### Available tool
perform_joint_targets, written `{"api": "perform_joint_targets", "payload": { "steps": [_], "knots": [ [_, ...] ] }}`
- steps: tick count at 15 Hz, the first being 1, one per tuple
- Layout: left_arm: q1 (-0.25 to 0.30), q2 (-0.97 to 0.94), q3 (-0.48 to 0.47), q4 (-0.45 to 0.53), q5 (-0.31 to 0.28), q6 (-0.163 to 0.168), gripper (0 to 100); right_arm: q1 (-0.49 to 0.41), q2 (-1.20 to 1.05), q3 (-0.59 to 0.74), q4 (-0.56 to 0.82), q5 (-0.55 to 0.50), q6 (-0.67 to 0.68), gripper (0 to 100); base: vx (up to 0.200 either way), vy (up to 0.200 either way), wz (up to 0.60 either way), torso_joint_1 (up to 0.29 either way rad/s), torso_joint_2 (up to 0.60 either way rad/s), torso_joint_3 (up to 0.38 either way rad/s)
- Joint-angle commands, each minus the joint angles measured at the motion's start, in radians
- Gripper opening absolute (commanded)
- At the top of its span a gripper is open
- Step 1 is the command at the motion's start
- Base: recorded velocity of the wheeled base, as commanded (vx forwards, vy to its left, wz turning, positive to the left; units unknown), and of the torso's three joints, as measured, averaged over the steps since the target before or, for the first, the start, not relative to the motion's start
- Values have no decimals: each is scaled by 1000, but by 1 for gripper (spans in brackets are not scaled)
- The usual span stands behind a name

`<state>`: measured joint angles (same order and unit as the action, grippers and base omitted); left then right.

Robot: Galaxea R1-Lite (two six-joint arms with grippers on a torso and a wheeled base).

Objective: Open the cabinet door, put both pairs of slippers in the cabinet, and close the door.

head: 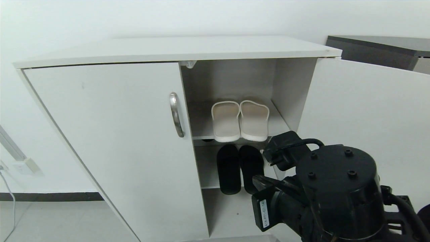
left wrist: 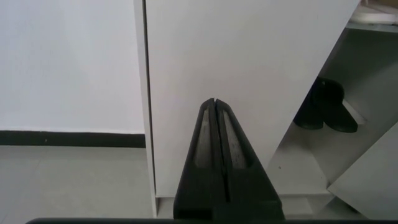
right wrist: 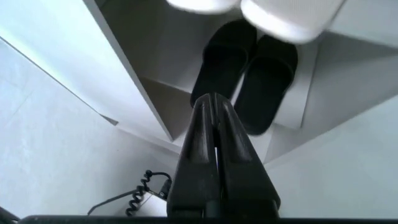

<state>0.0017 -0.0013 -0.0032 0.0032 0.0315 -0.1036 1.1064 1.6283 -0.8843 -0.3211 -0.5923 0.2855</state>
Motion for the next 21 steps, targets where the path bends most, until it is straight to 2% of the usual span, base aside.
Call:
{"api": "perform_joint_targets", "payload": {
  "steps": [1,14,21],
  "knots": [
    [0,1,0,0,1,1,0,-5,15,2,-1,-1,0,0,-200,0,0,-2,2,2],
    [1,1,0,0,1,-1,0,-36,16,50,-73,5,-37,0,-200,0,0,3,2,3],
    [1,1,0,0,1,-1,0,-36,18,51,-73,5,-37,0,0,0,0,0,0,0]
  ]
}}
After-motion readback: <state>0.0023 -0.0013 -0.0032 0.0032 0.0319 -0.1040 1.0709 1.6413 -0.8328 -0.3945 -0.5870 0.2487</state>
